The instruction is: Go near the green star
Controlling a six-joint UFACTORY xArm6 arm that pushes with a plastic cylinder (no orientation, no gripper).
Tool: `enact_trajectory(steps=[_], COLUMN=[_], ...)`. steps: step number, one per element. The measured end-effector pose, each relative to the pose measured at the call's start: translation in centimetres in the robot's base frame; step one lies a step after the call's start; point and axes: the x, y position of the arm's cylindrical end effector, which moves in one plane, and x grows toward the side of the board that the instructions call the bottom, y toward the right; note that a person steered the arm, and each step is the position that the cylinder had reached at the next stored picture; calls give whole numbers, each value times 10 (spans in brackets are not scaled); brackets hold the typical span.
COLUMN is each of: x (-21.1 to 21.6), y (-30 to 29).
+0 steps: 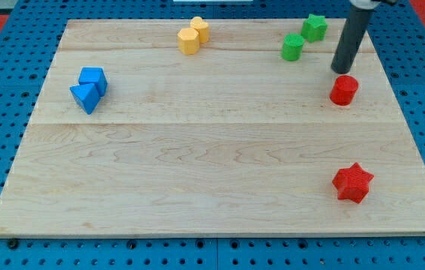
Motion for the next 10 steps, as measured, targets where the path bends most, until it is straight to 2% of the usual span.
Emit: enact_trajectory(steps=[1, 2, 3, 5, 10], x=[-53, -76, -79, -122, -124], y=[27, 42, 42, 42, 5])
